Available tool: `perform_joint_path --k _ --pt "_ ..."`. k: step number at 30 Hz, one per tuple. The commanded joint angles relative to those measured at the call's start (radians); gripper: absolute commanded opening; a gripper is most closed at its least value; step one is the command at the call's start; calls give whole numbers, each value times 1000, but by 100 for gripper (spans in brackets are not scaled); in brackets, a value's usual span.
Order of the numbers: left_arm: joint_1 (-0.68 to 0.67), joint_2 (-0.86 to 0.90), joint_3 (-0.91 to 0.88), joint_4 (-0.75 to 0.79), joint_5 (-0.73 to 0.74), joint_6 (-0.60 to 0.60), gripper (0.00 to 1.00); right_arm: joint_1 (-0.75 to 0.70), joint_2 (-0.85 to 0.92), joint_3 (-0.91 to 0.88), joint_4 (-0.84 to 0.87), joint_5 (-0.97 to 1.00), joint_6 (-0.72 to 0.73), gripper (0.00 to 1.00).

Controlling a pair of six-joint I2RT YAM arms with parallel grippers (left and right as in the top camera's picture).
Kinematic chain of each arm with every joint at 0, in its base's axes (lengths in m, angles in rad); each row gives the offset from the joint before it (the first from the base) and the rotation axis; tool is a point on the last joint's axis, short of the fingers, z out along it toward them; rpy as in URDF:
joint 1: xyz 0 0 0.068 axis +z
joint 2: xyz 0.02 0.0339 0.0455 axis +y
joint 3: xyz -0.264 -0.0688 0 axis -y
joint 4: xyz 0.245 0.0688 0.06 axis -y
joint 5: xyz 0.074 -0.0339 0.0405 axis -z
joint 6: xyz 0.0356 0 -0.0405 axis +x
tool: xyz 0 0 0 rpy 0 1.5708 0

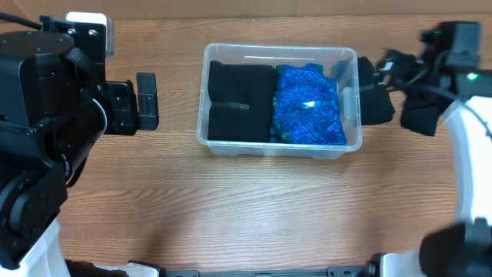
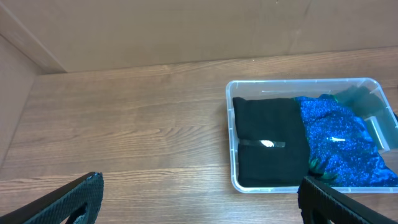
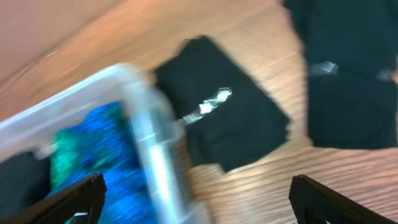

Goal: Pack container
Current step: 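Lower the black garment into the bin's left side and release, then reach the right gripper back and grasp another black item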

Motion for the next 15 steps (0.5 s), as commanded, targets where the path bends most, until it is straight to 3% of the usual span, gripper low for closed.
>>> perform_joint_path --k 1,5,15 --pt "6 -2 -3 2 -14 19 100 -131 121 -6 28 -127 5 99" --pt "6 -2 -4 2 -14 19 100 -252 273 -6 125 -143 -6 100" --pt "6 -2 -3 2 -14 19 100 -349 461 -6 297 -224 -53 99"
